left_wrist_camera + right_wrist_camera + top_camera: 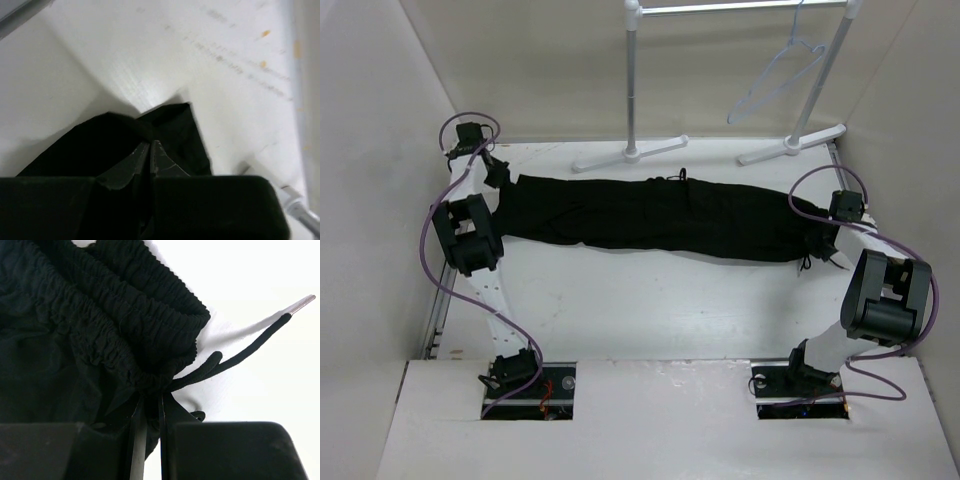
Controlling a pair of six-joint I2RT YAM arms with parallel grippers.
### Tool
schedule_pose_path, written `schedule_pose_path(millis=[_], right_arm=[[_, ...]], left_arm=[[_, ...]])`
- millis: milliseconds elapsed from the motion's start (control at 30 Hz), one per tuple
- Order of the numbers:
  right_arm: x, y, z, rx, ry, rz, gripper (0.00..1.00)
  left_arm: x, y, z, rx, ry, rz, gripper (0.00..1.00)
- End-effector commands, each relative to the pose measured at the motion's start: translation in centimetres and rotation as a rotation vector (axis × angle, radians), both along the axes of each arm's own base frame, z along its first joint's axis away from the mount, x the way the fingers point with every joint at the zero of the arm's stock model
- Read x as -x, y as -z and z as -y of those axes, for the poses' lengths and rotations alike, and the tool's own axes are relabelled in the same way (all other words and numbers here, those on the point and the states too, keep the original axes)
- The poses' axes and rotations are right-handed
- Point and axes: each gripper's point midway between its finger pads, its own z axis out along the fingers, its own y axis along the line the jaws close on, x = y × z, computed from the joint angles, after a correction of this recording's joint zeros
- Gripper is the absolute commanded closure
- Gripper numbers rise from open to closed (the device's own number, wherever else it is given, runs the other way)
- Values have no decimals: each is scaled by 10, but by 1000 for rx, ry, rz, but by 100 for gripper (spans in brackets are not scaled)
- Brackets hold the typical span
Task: Place the trousers on the hanger
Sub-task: Fold the trousers at the center of the board.
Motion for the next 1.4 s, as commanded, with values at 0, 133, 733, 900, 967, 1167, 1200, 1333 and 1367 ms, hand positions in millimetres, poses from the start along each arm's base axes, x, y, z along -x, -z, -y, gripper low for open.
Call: schedule_pose_path(millis=[0, 133, 733, 900, 967, 1167, 1200, 1333, 1367], right_arm=[[0, -3, 6, 23, 17, 16, 98], [3, -6, 12, 48, 39, -8, 99], [-1, -14, 18, 72, 55, -3, 98], [-9, -18, 18, 72, 46, 14, 98], [-11, -23, 18, 79, 38, 25, 98], [-17, -31, 17, 81, 21, 57, 97], [-18, -31, 16, 77, 20, 58, 97], [-20, -34, 10, 70, 5, 72, 97], [-19, -34, 8, 69, -2, 72, 97]], left_arm=[[-39, -97, -10, -27, -70, 333, 99], [-64, -111, -13, -34, -58, 448, 99], [-82, -35, -57, 6, -171, 365, 77], [-47, -97, -49, -33, -182, 424, 53], [-20, -112, -30, -83, -168, 426, 51], [50, -60, 44, -61, -75, 269, 56], [56, -47, 58, -28, -43, 239, 58], [76, -16, 71, -22, -38, 142, 60], [79, -15, 64, -40, -63, 135, 59]])
